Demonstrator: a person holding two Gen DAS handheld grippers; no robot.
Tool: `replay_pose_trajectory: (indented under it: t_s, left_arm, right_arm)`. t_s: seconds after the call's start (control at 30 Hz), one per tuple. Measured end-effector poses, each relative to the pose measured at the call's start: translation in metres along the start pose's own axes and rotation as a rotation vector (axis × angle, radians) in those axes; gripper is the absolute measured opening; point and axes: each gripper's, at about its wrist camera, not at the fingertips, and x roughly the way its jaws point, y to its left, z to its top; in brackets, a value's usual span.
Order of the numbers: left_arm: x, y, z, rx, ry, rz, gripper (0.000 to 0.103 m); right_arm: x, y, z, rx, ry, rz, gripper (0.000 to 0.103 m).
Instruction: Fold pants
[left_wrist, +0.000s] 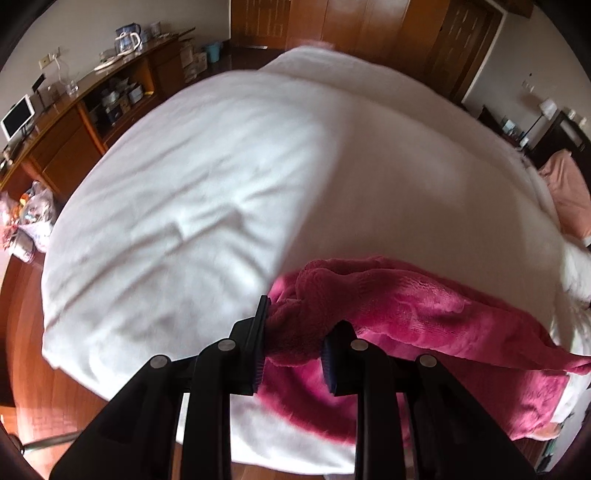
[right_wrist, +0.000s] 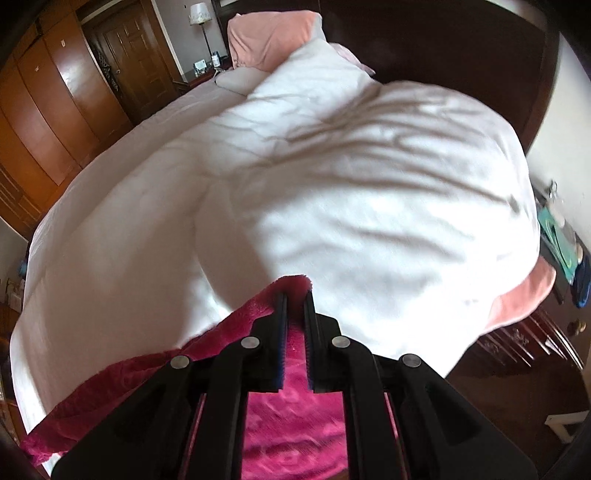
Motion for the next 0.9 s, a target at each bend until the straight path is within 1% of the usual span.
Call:
replay_pose_trajectory:
  t_s: [0.13, 0.23, 0.37, 0.5, 0.6, 0.63, 0.67, 0.73, 0.77, 0.9]
  left_arm:
    - [0.004, 0.008, -0.034, 0.009, 0.047, 0.051, 0.024]
    - [0.006, 0.010, -0.057, 0.026, 0.074, 0.086, 0.024]
    - [0.013, 0.002, -0.076, 0.081, 0.101, 0.158, 0.027]
    - [0.016, 0.000, -0.083, 0.082, 0.124, 0.194, 0.029]
    - [0.015, 0.000, -0.087, 0.071, 0.130, 0.206, 0.029]
    - [0.015, 0.000, -0.088, 0.069, 0.131, 0.212, 0.029]
    - [0.014, 0.000, -0.090, 0.064, 0.133, 0.220, 0.029]
    - [0.014, 0.001, -0.090, 0.056, 0.135, 0.226, 0.029]
    - [0.014, 0.002, -0.090, 0.051, 0.136, 0.232, 0.029]
    - [0.009, -0.001, -0.090, 0.044, 0.128, 0.243, 0.029]
  right_arm:
    - [0.003, -0.034, -0.039, 0.017, 0.051, -0.009, 0.008]
    - [0.010, -0.052, -0.059, 0.020, 0.081, -0.022, 0.008]
    - [0.016, -0.075, -0.077, 0.049, 0.083, -0.073, 0.008]
    - [0.017, -0.088, -0.087, 0.081, 0.110, -0.064, 0.009]
    - [0.012, -0.097, -0.095, 0.143, 0.126, -0.007, 0.009]
    - [0.012, -0.102, -0.099, 0.180, 0.136, 0.022, 0.013]
    - [0.014, -0.105, -0.103, 0.220, 0.157, 0.055, 0.025]
    - [0.018, -0.106, -0.110, 0.272, 0.183, 0.107, 0.038]
    - [0.020, -0.106, -0.113, 0.288, 0.192, 0.125, 0.040]
    - [0.037, -0.109, -0.123, 0.361, 0.240, 0.172, 0.041]
